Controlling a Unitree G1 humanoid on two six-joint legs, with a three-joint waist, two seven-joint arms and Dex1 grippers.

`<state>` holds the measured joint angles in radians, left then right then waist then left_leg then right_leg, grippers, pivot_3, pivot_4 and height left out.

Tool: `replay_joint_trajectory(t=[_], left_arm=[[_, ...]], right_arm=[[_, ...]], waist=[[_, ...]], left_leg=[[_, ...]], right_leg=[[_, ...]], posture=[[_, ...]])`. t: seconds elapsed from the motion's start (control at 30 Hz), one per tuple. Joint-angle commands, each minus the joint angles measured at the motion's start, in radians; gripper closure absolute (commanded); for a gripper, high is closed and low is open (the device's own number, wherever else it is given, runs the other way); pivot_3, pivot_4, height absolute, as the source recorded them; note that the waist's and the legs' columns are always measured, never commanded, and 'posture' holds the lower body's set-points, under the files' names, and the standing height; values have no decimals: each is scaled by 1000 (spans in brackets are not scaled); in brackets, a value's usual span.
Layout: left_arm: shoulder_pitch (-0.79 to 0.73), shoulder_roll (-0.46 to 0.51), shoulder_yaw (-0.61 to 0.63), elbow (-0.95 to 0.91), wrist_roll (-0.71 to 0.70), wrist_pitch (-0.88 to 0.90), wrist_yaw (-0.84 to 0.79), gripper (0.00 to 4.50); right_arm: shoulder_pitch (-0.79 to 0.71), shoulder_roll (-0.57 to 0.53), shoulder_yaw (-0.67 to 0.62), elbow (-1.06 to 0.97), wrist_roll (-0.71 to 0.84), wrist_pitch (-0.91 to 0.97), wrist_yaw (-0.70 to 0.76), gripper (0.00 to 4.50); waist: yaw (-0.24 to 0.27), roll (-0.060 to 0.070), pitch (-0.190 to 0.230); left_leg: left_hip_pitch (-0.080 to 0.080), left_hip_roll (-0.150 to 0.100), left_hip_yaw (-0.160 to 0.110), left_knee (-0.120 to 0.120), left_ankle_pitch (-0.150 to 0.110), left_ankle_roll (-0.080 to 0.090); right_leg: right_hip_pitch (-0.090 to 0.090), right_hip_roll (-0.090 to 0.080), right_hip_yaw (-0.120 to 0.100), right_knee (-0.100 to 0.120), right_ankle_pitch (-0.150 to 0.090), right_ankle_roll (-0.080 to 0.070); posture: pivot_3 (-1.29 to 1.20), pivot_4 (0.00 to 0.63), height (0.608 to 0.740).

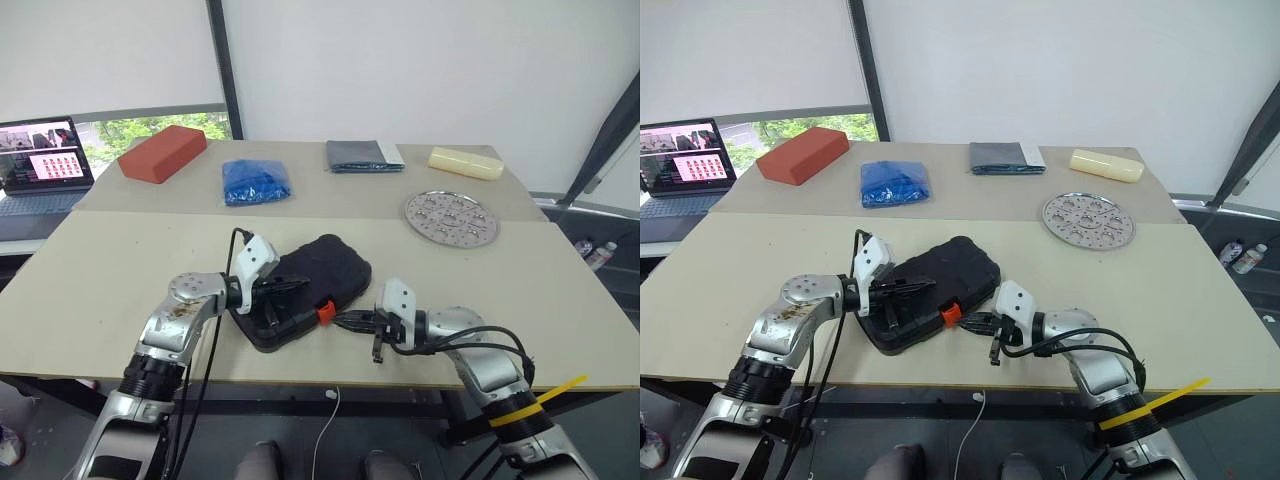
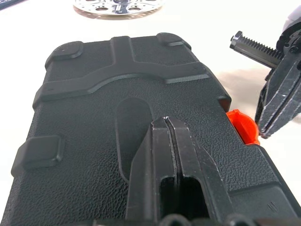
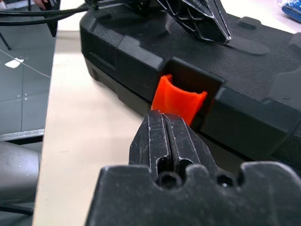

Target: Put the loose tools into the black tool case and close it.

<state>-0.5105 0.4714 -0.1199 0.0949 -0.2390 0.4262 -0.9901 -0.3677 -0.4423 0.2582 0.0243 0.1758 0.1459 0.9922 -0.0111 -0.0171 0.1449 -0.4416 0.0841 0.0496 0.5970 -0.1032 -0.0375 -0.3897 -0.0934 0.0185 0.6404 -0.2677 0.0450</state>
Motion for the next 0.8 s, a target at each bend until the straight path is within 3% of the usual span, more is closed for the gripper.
replay_joint_trajectory(t=[0.03,0.8], left_arm=[[43,-6,-50,64,18,54,3,4492],[64,13,-75,38,20,145,7,4492]], right_arm=[[-32,28,-12,13,-5,-4,-32,4500],[-145,157,8,152,-54,-15,-57,4500]], waist=[[0,0,0],[-24,0,-2]], left_leg=[[0,0,0,0,0,0],[5,0,0,-6,0,0]], right_leg=[[0,0,0,0,0,0],[-1,0,0,0,0,-2]], posture=[[0,150,740],[0,150,740]])
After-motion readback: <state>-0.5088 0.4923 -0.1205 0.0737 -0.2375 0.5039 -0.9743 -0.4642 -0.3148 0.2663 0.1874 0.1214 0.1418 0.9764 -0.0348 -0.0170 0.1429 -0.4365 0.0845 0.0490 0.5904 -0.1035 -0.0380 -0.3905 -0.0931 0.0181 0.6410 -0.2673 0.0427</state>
